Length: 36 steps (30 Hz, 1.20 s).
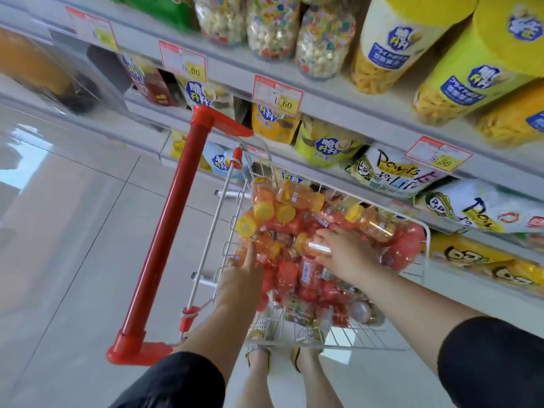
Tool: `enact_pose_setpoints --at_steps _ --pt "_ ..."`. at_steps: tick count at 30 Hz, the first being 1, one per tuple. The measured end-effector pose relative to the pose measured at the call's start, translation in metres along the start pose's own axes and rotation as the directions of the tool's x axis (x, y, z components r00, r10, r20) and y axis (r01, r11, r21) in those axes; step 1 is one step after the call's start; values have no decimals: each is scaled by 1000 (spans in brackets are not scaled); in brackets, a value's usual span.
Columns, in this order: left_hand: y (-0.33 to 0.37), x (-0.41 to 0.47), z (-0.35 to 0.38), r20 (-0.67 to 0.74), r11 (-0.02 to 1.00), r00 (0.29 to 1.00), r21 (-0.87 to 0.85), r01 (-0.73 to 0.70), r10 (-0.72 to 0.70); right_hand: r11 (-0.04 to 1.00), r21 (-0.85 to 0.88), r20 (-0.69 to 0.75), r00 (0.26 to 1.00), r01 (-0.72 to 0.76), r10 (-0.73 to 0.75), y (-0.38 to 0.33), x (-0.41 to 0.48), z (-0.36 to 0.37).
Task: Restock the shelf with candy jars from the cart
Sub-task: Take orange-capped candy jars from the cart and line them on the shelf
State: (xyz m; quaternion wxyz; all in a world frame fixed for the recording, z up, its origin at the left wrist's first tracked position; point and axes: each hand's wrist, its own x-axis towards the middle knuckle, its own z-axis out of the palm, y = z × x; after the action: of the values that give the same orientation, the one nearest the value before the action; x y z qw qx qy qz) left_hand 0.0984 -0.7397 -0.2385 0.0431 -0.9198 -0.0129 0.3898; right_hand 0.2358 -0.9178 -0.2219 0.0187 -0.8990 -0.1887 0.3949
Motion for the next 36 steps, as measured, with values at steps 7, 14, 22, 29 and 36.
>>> enact_pose_setpoints --at_steps 7,14,22,29,36 --pt "-7 -23 -31 103 952 994 -306 -9 43 988 132 60 995 -83 76 18 -34 -46" --pt "-5 -81 -95 17 682 1000 -731 16 -6 865 483 82 991 -135 108 40 -114 -105" --pt "10 -178 -230 -272 289 962 -924 -249 -40 339 938 50 996 -70 67 51 -228 -189" --pt "31 -229 -329 -467 88 884 -882 -463 -27 -186 980 -63 998 67 26 59 -303 -241" --pt "50 -242 -402 -612 5 790 -790 -613 -36 -302 919 -227 967 252 118 67 -356 -278"
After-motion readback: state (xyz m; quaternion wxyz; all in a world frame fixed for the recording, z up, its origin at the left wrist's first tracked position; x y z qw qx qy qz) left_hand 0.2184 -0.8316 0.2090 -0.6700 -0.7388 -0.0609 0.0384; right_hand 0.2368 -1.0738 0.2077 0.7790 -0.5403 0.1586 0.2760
